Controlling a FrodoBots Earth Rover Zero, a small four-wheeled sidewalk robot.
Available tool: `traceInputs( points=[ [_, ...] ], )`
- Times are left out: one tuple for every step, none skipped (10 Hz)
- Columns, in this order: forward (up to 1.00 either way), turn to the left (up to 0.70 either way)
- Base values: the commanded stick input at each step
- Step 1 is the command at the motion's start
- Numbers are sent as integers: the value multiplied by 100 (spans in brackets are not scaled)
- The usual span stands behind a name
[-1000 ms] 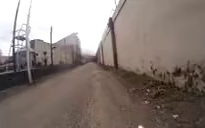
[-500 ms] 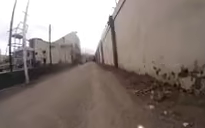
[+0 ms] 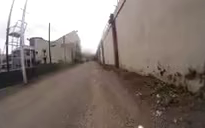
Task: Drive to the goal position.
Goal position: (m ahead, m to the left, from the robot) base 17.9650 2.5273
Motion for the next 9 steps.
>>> traceInputs(
  points=[
    [30, 0],
    [30, 0],
    [30, 0],
    [30, 0],
    [30, 0],
    [30, 0],
    [30, 3],
    [30, 19],
    [30, 35]
  ],
)
